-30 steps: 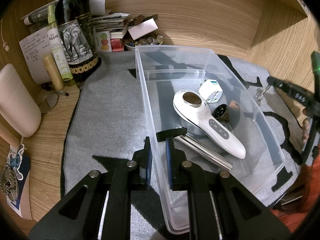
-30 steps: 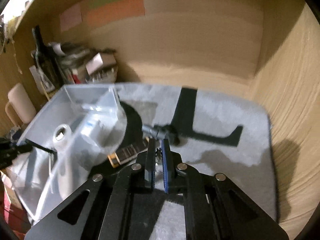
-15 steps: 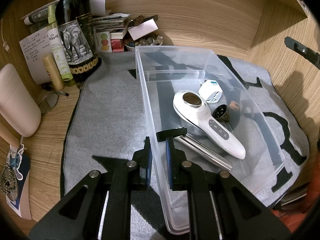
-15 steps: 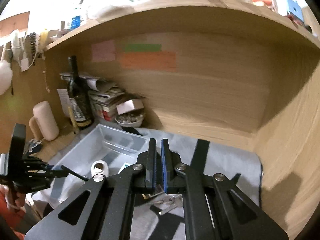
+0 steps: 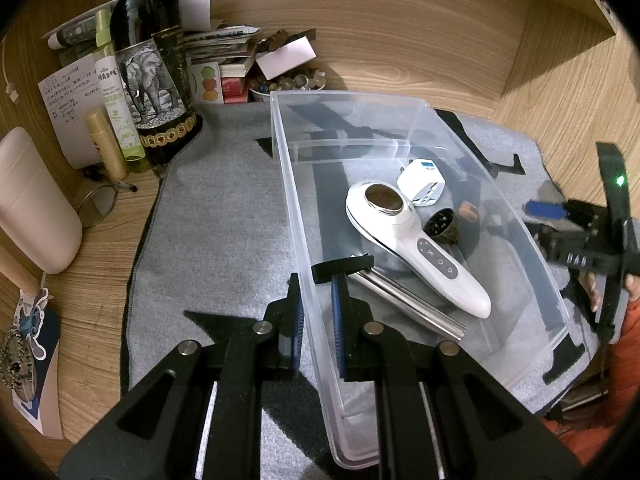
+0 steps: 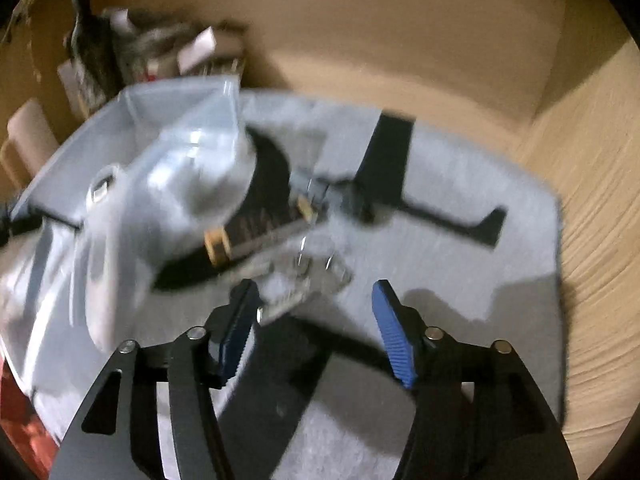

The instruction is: Organize rigid objects

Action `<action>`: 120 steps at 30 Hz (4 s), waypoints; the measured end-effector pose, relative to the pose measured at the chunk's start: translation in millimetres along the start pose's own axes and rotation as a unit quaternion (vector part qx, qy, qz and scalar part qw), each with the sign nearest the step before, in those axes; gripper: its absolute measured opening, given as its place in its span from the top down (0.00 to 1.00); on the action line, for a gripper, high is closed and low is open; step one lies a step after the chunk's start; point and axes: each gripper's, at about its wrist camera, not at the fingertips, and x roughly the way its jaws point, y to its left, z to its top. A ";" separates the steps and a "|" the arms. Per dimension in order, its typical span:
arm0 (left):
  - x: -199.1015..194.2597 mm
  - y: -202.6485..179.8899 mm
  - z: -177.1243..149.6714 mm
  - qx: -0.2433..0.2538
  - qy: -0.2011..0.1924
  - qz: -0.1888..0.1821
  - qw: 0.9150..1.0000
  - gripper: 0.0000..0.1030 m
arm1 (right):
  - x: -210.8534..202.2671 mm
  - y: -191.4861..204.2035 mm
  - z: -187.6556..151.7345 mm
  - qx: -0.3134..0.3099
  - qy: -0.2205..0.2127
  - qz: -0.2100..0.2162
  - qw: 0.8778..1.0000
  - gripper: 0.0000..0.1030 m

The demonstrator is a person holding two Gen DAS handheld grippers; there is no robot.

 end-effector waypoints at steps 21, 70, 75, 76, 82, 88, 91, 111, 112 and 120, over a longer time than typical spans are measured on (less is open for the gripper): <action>4.6 -4.9 4.7 -0.014 0.007 0.018 1.000 0.89 | 24.1 -3.4 10.8 -0.036 -0.013 0.035 0.999 0.75; 4.9 -6.0 4.0 -0.009 0.007 0.020 1.000 0.89 | -71.2 120.0 47.8 -0.121 -0.163 0.155 0.967 0.75; 4.9 -6.2 3.9 -0.009 0.007 0.020 1.000 0.89 | -45.1 129.7 43.8 -0.131 -0.120 0.158 0.971 0.75; 4.9 -6.3 3.9 -0.009 0.007 0.020 1.000 0.89 | -40.2 131.3 43.5 -0.134 -0.112 0.158 0.972 0.75; 4.9 -6.3 3.9 -0.009 0.007 0.021 1.000 0.89 | -22.0 138.5 45.2 -0.146 -0.076 0.156 0.974 0.75; 4.8 -7.4 4.3 -0.009 0.006 0.021 1.000 0.89 | -7.9 142.2 46.4 -0.151 -0.037 0.156 0.975 0.75; 5.0 -8.0 4.9 -0.009 0.006 0.021 1.000 0.89 | -5.4 143.6 45.2 -0.155 -0.031 0.155 0.975 0.75; 5.4 -9.1 5.9 -0.009 0.006 0.020 1.000 0.89 | -64.5 90.4 67.5 -0.089 -0.151 0.075 0.982 0.36; 5.8 -9.8 6.3 -0.009 0.006 0.020 1.000 0.89 | -69.4 79.7 70.8 -0.074 -0.161 0.066 0.982 0.35; 6.1 -10.8 6.9 -0.009 0.006 0.020 1.000 0.89 | -66.5 3.3 77.3 0.025 -0.169 0.011 0.985 0.35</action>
